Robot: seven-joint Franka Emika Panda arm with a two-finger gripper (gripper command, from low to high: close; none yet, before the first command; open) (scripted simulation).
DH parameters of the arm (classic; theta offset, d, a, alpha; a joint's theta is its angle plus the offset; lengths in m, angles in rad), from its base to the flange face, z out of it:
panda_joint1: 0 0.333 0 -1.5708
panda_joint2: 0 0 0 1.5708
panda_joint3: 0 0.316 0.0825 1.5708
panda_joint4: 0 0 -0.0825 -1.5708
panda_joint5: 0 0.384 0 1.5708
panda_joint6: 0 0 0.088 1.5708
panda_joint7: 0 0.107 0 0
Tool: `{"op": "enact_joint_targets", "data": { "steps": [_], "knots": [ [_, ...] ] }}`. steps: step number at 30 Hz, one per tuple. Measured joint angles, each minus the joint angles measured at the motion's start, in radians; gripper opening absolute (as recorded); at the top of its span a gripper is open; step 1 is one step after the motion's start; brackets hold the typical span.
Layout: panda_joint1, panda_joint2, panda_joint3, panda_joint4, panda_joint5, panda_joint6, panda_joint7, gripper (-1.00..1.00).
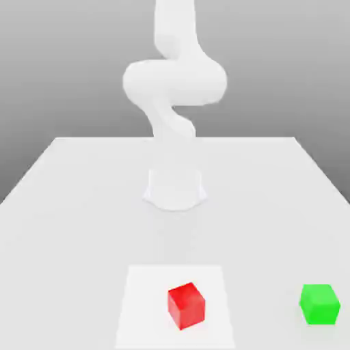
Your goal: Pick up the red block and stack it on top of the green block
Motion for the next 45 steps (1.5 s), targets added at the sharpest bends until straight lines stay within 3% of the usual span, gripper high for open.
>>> {"op": "enact_joint_targets", "data": {
  "steps": [14, 22, 27, 28, 35, 40, 45],
  "knots": [
    [0.12, 0.516, -0.083, -0.179, 0.073, 0.242, -0.291, 0.0],
    [0.139, 0.8, -0.089, -0.278, 0.033, 0.383, -0.395, 0.0],
    [0.117, 0.979, -0.059, -0.265, 0.065, 0.525, -0.433, 0.0],
    [0.109, 1.012, -0.049, -0.26, 0.074, 0.552, -0.44, -1.0],
    [0.107, 1.019, -0.047, -0.26, 0.073, 0.557, -0.439, -1.0],
    [0.121, 0.863, -0.071, -0.283, 0.025, 0.426, -0.403, -1.0],
    [0.231, 0.841, 0.053, -0.2, -0.02, 0.32, -0.489, -1.0]
  ]
}}
